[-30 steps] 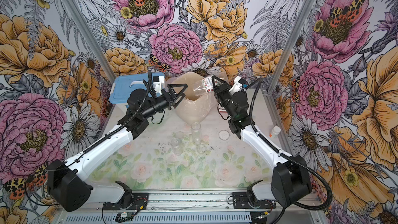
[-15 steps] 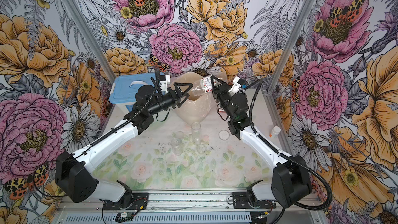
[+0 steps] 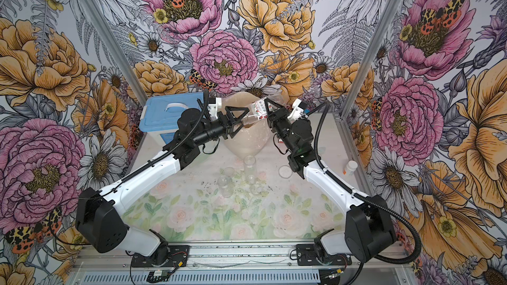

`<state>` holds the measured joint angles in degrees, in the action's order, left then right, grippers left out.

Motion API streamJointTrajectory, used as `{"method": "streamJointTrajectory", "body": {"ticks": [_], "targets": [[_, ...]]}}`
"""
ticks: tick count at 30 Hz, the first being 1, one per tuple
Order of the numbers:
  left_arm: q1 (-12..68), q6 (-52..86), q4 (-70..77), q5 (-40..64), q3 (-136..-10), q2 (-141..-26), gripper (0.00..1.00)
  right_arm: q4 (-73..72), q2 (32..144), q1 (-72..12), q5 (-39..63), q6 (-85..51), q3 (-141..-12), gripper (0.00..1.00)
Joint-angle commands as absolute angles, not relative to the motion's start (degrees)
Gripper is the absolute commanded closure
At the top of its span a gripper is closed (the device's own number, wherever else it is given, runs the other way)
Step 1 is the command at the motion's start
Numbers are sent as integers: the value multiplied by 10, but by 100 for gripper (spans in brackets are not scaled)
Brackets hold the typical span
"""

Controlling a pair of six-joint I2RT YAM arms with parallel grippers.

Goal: Empty the moldy dried flower tea in the jars
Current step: Place the jar at the center of the board.

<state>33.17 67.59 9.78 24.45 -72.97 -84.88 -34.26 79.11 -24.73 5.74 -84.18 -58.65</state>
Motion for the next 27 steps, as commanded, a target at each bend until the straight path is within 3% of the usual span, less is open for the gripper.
{"method": "streamJointTrajectory", "body": {"ticks": [1, 11, 17, 21, 23, 27], "targets": [[338, 674, 110, 263, -749, -854, 16, -372, 798, -252, 60, -844, -589, 81], [341, 673, 109, 260, -748, -855, 42, -372, 801, -256, 57, -843, -588, 81], [342, 668, 105, 260, -749, -855, 43, -375, 804, -257, 55, -843, -587, 81], [343, 664, 101, 259, -747, -855, 50, -377, 804, -258, 54, -843, -585, 81], [343, 660, 98, 258, -748, -855, 55, -379, 804, -258, 54, -844, -583, 79], [343, 649, 85, 253, -751, -852, 64, -382, 802, -257, 53, -845, -578, 65]]}}
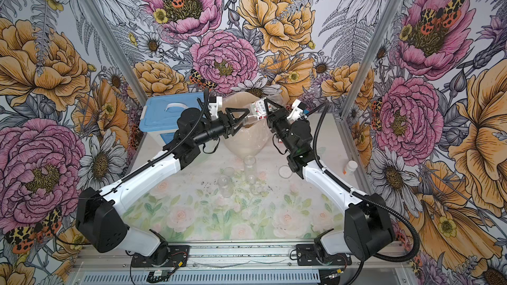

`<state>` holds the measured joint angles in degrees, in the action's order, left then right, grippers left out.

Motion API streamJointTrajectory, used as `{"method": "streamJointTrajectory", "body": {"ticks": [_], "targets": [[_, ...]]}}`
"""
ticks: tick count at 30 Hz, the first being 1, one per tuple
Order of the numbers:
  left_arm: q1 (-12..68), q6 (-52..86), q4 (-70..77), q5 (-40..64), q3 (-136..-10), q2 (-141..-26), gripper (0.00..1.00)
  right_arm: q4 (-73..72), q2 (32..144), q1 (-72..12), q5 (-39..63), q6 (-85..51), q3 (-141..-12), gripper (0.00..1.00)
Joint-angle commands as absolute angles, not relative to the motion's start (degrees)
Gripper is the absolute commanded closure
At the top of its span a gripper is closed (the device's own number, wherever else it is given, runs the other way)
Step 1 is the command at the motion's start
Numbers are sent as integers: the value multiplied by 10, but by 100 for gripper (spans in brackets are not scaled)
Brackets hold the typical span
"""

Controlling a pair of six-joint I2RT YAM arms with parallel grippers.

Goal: Empty the moldy dried flower tea in the jars
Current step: Place the jar at the center of the board.

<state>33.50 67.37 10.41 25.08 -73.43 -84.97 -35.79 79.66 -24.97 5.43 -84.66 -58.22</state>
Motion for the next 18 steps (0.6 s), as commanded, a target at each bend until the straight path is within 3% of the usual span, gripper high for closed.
{"method": "streamJointTrajectory", "body": {"ticks": [1, 10, 18], "targets": [[343, 645, 81, 251, -751, -851, 66, -382, 801, -258, 51, -845, -577, 61], [342, 634, 71, 249, -754, -847, 74, -386, 798, -257, 47, -845, -571, 35], [339, 623, 60, 247, -756, -842, 77, -385, 790, -256, 43, -843, -562, 24]]}}
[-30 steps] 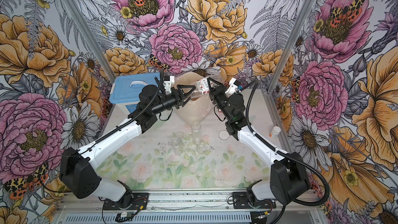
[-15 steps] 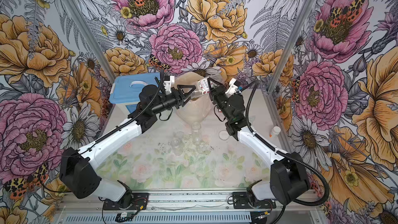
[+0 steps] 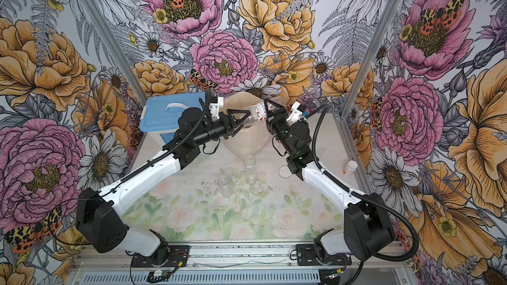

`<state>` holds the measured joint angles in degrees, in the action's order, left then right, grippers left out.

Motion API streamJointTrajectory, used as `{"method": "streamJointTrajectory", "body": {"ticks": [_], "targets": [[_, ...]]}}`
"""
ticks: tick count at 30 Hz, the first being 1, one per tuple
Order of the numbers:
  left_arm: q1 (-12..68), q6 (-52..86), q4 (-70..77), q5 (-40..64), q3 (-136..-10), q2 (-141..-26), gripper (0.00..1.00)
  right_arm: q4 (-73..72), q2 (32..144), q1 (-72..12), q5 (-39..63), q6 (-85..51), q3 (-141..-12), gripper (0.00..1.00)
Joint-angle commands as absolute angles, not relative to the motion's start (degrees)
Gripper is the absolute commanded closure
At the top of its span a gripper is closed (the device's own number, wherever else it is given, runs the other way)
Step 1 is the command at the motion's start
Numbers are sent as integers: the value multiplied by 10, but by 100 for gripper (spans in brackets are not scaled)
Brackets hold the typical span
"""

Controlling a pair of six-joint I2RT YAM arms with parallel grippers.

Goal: Empty the moldy dried flower tea in the jars
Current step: Place the jar at the center of the board.

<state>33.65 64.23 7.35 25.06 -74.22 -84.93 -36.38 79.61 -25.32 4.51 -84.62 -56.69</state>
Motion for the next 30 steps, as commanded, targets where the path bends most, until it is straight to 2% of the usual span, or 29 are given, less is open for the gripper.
{"method": "streamJointTrajectory", "body": {"ticks": [1, 8, 16, 25, 30], "targets": [[338, 617, 53, 245, -758, -841, 77, -385, 788, -255, 42, -842, -559, 23], [338, 561, -10, 230, -779, -828, 79, -373, 752, -244, 22, -818, -531, 19], [350, 431, -150, 172, -841, -807, 79, -284, 658, -222, -21, -738, -490, 16], [397, 266, -327, 112, -953, -818, 79, -73, 537, -167, -51, -580, -459, 15], [428, 203, -414, 91, -1012, -846, 81, 54, 507, -139, -59, -472, -472, 14]]}}
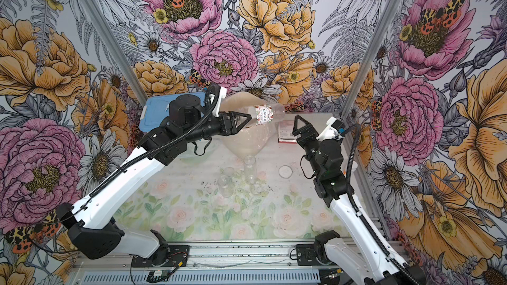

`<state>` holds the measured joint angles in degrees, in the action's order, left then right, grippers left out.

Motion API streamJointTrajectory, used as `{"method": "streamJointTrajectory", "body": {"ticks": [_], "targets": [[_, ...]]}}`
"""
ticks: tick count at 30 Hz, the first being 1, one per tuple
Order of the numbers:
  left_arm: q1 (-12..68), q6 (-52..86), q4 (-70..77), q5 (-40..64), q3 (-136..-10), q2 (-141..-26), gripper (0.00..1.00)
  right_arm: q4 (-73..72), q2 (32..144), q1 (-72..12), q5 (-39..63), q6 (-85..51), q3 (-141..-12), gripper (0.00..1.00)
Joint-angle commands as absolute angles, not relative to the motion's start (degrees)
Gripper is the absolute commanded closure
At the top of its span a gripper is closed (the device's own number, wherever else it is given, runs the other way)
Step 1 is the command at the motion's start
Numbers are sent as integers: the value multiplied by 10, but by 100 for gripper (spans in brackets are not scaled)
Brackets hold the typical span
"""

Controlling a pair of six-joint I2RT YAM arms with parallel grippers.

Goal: Empty the moldy dried flower tea in the jars
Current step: Place the jar at the center of the board.

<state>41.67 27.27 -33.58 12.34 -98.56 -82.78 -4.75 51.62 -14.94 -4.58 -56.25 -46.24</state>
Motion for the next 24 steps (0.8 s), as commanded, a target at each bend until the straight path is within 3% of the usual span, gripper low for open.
{"method": "streamJointTrajectory", "body": {"ticks": [1, 13, 24], "targets": [[434, 191, -432, 90, -1026, -854, 82, 65, 504, -132, -52, -463, -469, 14], [527, 65, -663, 29, -1216, -997, 83, 171, 552, -25, 69, -385, -442, 14], [569, 12, -766, -7, -1316, -1128, 83, 220, 557, 1, 39, -331, -438, 12]]}}
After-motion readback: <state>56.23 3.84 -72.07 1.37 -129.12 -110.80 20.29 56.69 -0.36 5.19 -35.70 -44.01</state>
